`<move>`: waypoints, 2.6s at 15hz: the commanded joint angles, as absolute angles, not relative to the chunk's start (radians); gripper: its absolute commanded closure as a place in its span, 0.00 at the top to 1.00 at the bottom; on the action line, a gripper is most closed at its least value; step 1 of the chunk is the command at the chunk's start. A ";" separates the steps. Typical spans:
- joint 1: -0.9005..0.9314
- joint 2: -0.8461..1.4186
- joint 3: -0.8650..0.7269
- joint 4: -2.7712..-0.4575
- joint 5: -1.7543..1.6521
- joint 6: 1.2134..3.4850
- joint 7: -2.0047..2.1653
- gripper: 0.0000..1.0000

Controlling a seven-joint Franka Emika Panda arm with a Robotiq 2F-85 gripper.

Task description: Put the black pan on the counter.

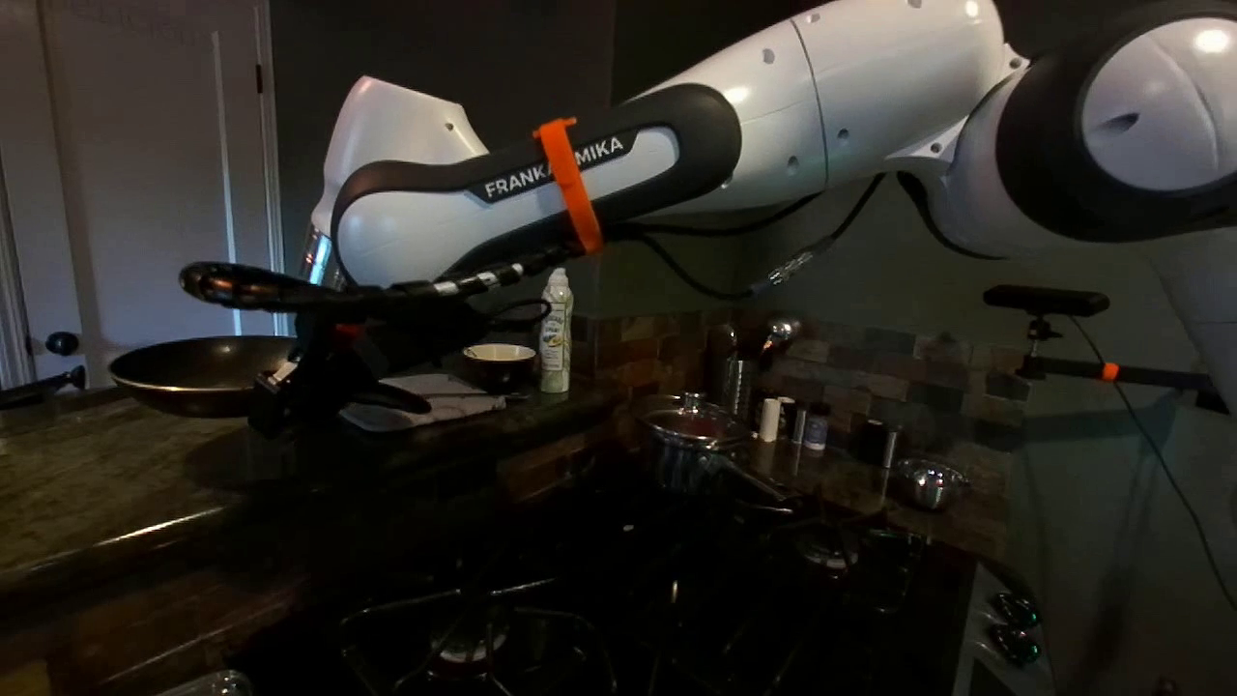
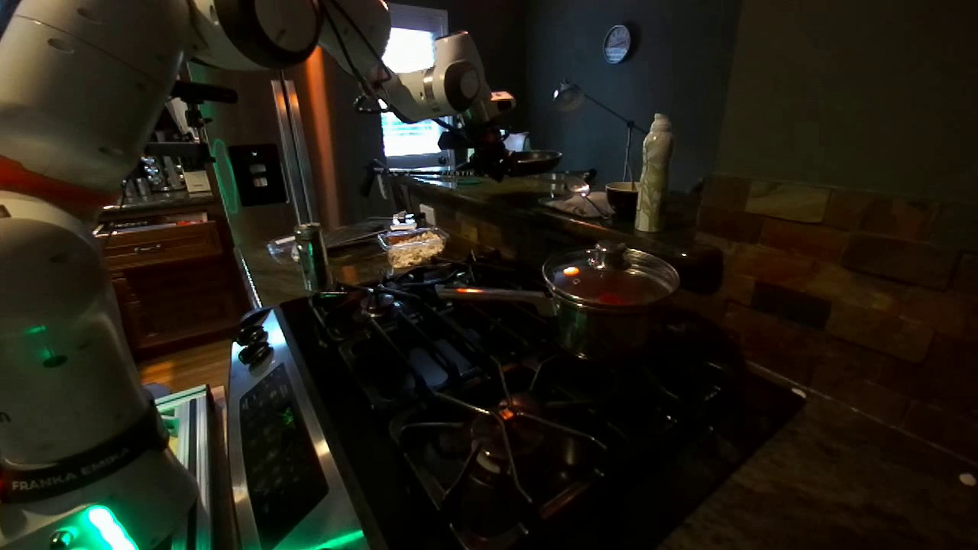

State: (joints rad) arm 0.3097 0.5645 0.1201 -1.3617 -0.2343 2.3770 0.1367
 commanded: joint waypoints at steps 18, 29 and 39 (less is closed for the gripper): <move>0.397 0.857 0.072 -0.908 -0.225 2.159 0.125 0.33; 0.394 0.877 0.086 -0.820 -0.242 2.035 0.134 1.00; 0.428 0.550 0.072 -1.135 -0.318 2.068 0.177 1.00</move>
State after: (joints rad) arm 0.4167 0.7065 0.0901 -0.9366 -0.2784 2.0500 0.1327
